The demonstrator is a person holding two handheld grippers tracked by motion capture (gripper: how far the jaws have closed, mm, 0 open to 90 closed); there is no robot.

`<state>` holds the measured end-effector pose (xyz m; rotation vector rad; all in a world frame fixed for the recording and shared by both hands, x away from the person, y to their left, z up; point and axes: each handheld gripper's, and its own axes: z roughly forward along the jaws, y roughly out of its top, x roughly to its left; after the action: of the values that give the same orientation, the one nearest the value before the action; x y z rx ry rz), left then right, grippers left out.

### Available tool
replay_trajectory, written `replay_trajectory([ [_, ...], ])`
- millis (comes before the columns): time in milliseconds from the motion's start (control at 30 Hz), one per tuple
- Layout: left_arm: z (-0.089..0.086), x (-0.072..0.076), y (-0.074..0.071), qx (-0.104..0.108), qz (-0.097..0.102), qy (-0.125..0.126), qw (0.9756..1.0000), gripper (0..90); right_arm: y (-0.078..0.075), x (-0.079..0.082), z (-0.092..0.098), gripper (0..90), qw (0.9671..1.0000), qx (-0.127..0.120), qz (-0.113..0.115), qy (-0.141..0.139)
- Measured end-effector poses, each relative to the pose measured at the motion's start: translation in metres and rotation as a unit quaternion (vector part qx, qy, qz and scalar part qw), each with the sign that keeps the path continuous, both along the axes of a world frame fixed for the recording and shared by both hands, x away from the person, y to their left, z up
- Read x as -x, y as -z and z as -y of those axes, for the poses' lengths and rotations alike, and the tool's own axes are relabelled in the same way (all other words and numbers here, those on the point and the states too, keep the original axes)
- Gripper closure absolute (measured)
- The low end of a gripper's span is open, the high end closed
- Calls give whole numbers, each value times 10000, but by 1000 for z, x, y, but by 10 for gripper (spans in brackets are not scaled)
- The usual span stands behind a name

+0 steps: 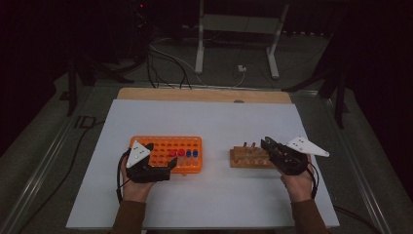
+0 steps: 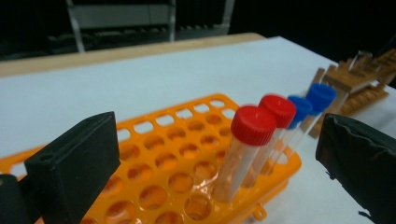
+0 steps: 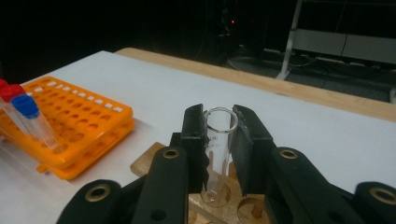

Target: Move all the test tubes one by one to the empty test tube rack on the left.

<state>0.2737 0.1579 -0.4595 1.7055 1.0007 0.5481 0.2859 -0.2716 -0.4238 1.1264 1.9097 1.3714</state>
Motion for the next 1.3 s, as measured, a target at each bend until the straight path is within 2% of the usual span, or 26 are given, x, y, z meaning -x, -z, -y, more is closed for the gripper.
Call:
replay_trajectory([
  [100,3,3,-6,25,103,17,9999,3,-5,2,1,760,10000,-25,58,2],
  [200,8,5,-11,102,114,89,9998,3,-10,5,2,760,9998,-168,75,-77],
  [300,15,8,-16,186,144,156,9996,4,-14,7,1,760,9997,-161,75,-174],
  [367,22,9,-19,173,154,240,9994,4,-15,8,0,760,9994,-211,39,-255],
  [533,44,12,-27,59,201,516,9984,4,-16,10,-7,760,9991,-154,-6,-393],
  [867,93,12,-40,-117,239,1113,9934,12,-15,15,-24,758,9974,-18,-105,-713],
  [1133,128,13,-34,-246,102,1474,9887,63,-13,18,-38,756,9954,76,-174,-943],
  [1300,147,14,-30,-332,63,1657,9856,107,-11,19,-45,756,9940,51,-220,-1066],
])
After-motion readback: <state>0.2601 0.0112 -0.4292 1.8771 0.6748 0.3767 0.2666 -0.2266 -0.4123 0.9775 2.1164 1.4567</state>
